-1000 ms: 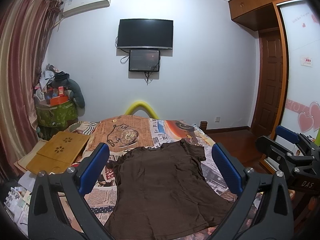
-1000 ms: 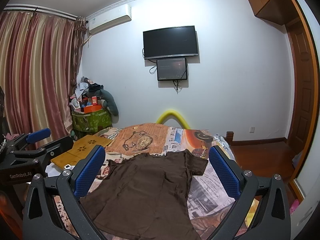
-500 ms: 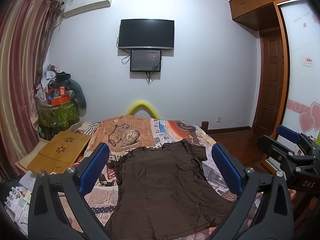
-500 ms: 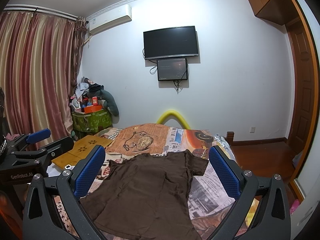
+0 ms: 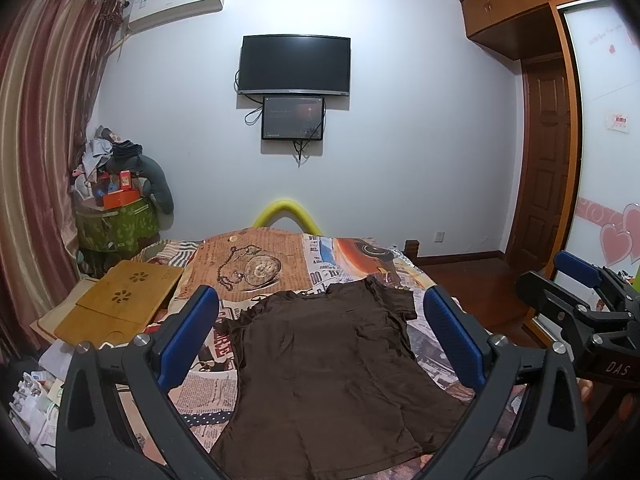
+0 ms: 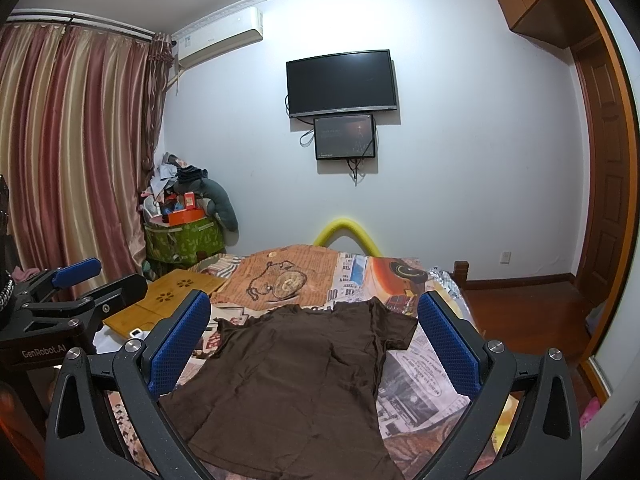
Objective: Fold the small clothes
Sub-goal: 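Lower the left gripper onto the T-shirt side edge and grasp it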
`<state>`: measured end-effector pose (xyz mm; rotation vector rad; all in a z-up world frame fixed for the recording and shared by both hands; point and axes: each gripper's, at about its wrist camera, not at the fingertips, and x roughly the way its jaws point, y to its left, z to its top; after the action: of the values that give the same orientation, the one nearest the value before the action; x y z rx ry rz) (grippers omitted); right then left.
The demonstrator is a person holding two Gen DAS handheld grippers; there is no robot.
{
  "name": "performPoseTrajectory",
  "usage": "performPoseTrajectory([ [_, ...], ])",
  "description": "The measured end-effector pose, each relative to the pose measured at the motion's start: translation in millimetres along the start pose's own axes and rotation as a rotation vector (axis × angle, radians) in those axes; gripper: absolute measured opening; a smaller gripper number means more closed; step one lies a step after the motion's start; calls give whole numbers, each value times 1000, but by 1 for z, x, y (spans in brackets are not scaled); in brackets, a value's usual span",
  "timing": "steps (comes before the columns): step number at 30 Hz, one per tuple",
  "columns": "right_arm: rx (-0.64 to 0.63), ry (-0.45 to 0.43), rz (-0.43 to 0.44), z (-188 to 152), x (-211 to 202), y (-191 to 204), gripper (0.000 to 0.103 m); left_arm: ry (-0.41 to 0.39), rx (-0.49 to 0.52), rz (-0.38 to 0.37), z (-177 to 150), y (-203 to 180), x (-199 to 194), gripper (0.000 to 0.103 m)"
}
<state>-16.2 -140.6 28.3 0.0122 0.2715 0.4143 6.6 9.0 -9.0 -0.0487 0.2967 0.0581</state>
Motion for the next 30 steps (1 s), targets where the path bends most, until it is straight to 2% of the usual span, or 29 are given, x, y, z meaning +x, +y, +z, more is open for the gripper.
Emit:
performPoseTrajectory([
  [4, -1, 16, -7, -4, 7, 0, 103, 23, -5, 1, -1, 5, 10, 103],
  [10, -2, 65, -27, -16, 30, -8, 103, 146, -63, -24, -6, 32, 60, 103],
  [16, 3, 159, -51, -31, 69, -25, 103, 282, -32, 83, -21, 59, 130, 103],
  [19, 21, 217, -65, -40, 94, -41, 103, 368, -36, 98, -32, 74, 167, 103],
  [25, 49, 297, -115, -51, 127, -68, 103, 509, -171, 59, -58, 124, 235, 103],
  [30, 72, 359, -153, -65, 160, -93, 103, 606, -239, 133, -80, 162, 286, 103],
])
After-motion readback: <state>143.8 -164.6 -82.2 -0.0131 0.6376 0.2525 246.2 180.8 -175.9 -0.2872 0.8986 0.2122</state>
